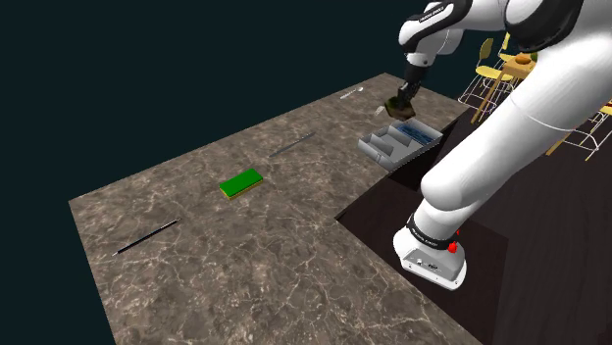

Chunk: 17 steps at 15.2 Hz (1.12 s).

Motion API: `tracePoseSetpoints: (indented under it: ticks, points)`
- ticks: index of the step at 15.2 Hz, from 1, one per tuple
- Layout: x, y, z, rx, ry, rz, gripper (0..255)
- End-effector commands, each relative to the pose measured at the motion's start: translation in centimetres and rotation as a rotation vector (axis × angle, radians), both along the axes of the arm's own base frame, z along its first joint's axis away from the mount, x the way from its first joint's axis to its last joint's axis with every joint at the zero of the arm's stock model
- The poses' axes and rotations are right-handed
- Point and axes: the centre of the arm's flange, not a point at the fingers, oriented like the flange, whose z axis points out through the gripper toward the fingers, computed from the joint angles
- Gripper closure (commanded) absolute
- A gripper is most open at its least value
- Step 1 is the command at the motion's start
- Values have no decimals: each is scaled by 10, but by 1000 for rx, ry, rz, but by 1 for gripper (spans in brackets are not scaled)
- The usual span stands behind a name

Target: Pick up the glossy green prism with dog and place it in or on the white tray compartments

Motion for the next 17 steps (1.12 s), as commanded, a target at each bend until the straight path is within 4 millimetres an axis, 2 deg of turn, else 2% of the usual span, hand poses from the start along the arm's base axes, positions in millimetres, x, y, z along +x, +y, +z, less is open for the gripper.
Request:
tracePoseSetpoints:
  ticks: [1,4,17]
  points:
    - [-25,-12,2,0,0,1,255]
    - [-58,-30,4,0,0,1,255]
    - [-58,-30,-64,0,0,1,255]
